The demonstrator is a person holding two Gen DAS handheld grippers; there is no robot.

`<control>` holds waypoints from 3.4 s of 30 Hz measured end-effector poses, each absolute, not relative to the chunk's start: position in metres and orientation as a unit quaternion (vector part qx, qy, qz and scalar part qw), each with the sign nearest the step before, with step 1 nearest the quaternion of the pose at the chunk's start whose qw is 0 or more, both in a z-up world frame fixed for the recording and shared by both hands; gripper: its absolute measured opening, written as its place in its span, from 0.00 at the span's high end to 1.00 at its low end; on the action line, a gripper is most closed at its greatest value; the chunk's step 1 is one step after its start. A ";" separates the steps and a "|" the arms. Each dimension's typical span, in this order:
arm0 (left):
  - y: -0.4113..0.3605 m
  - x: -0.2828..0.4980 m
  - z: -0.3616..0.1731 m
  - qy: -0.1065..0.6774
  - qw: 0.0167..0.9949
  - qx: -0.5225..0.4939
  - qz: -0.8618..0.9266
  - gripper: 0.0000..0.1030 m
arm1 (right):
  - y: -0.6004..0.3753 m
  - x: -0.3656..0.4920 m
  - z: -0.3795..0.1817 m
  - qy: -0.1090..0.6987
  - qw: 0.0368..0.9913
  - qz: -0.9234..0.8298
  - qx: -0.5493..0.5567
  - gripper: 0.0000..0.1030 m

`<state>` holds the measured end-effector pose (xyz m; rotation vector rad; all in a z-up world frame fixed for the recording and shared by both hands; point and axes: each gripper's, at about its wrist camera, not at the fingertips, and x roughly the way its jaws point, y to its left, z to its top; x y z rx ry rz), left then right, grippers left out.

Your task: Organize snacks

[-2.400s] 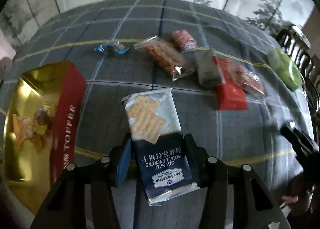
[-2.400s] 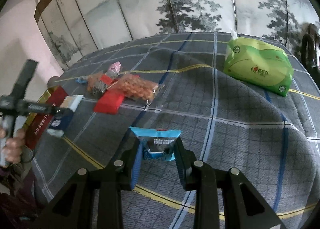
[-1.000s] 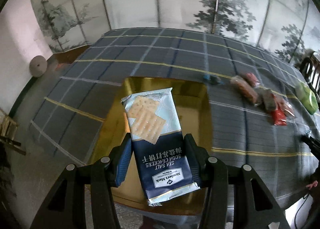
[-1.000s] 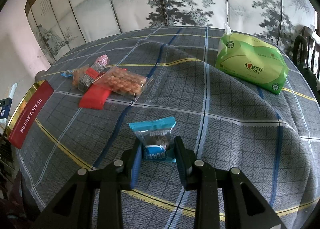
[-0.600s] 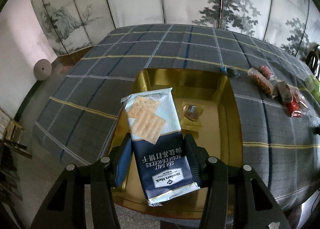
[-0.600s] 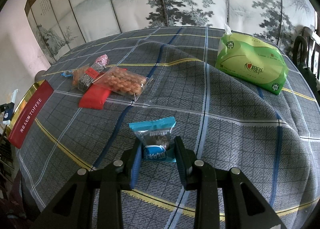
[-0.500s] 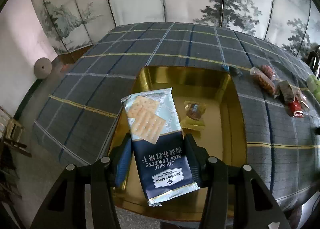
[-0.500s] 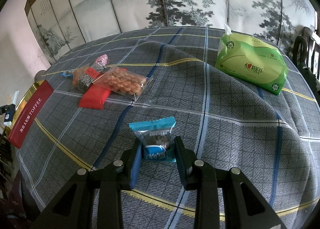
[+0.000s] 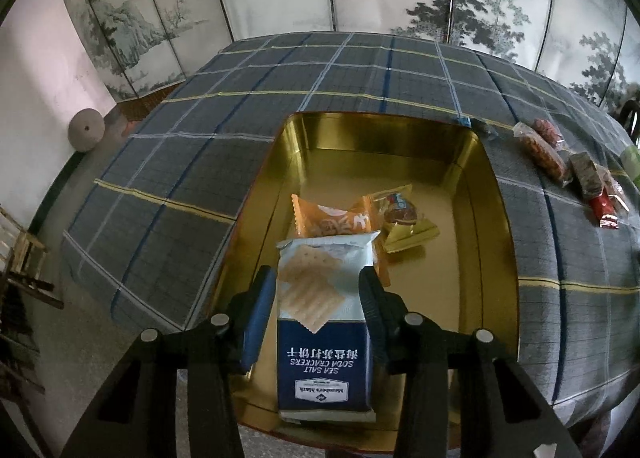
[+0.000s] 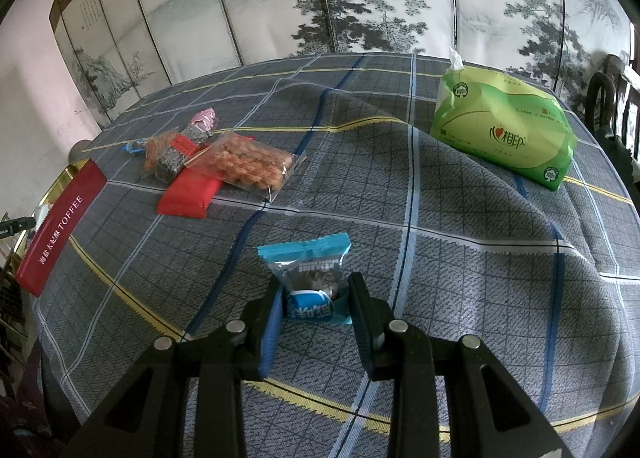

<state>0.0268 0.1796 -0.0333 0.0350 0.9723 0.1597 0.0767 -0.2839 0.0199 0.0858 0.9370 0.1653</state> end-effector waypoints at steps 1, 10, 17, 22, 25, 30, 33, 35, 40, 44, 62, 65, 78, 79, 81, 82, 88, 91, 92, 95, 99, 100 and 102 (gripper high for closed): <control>0.180 0.027 -0.033 0.466 0.881 0.016 0.077 0.62 | -0.284 0.077 0.020 0.451 0.888 0.079 0.041 0.69; 0.176 0.017 -0.021 0.434 0.895 0.032 0.100 0.39 | -0.283 0.077 0.020 0.451 0.888 0.079 0.040 0.69; 0.171 -0.002 0.000 0.397 0.909 0.044 0.119 0.28 | -0.284 0.076 0.020 0.450 0.889 0.077 0.042 0.69; 0.167 -0.011 0.007 0.390 0.913 0.041 0.109 0.24 | -0.285 0.076 0.022 0.451 0.888 0.076 0.058 0.69; 0.163 -0.017 0.010 0.384 0.916 0.044 0.104 0.24 | -0.285 0.074 0.027 0.446 0.889 0.074 0.068 0.69; 0.164 -0.024 0.012 0.384 0.917 0.037 0.097 0.24 | -0.272 0.076 0.040 0.438 0.892 0.085 0.068 0.69; 0.168 -0.026 0.010 0.386 0.917 0.034 0.097 0.24 | -0.255 0.078 0.054 0.427 0.897 0.097 0.058 0.69; 0.171 -0.027 0.010 0.387 0.917 0.031 0.096 0.24 | -0.243 0.081 0.060 0.423 0.900 0.097 0.040 0.70; 0.173 -0.028 0.010 0.388 0.917 0.027 0.090 0.24 | -0.237 0.088 0.060 0.434 0.894 0.105 0.044 0.71; 0.167 -0.027 0.009 0.389 0.917 0.030 0.079 0.24 | -0.247 0.071 0.066 0.431 0.895 0.097 0.058 0.33; 0.166 -0.034 0.008 0.402 0.914 0.013 0.056 0.24 | -0.211 0.068 0.065 0.448 0.887 0.105 0.039 0.62; 0.172 -0.036 0.006 0.409 0.911 0.005 0.055 0.24 | -0.171 0.081 0.086 0.431 0.889 0.151 0.028 0.62; 0.192 -0.042 0.005 0.404 0.913 0.013 0.061 0.21 | 0.057 0.181 0.097 0.437 0.826 0.355 0.012 0.62; 0.194 -0.042 0.004 0.404 0.913 0.014 0.060 0.21 | 0.068 0.185 0.094 0.442 0.821 0.361 0.011 0.62; 0.197 -0.042 0.002 0.407 0.912 0.014 0.059 0.21 | 0.099 0.197 0.081 0.460 0.807 0.370 0.002 0.62; 0.200 -0.041 0.000 0.409 0.910 0.011 0.060 0.21 | 0.107 0.200 0.076 0.467 0.802 0.372 -0.001 0.62; 0.213 -0.035 -0.007 0.420 0.905 -0.004 0.062 0.21 | 0.163 0.221 0.041 0.500 0.784 0.366 -0.038 0.60; 0.215 -0.033 -0.011 0.425 0.903 -0.010 0.061 0.21 | 0.170 0.227 0.034 0.511 0.776 0.365 -0.048 0.58; 0.215 -0.032 -0.012 0.427 0.902 -0.012 0.060 0.21 | 0.170 0.227 0.033 0.510 0.775 0.368 -0.049 0.58; 0.215 -0.030 -0.013 0.431 0.901 -0.014 0.053 0.21 | 0.165 0.231 0.039 0.496 0.775 0.390 -0.029 0.50; 0.215 -0.029 -0.008 0.421 0.906 -0.020 0.039 0.21 | 0.128 0.238 0.065 0.454 0.799 0.393 -0.019 0.48; 0.214 -0.029 -0.006 0.419 0.907 -0.025 0.031 0.21 | 0.116 0.242 0.068 0.450 0.806 0.384 -0.031 0.48; 0.212 -0.026 -0.004 0.419 0.907 -0.035 0.015 0.21 | 0.089 0.254 0.065 0.454 0.812 0.358 -0.079 0.47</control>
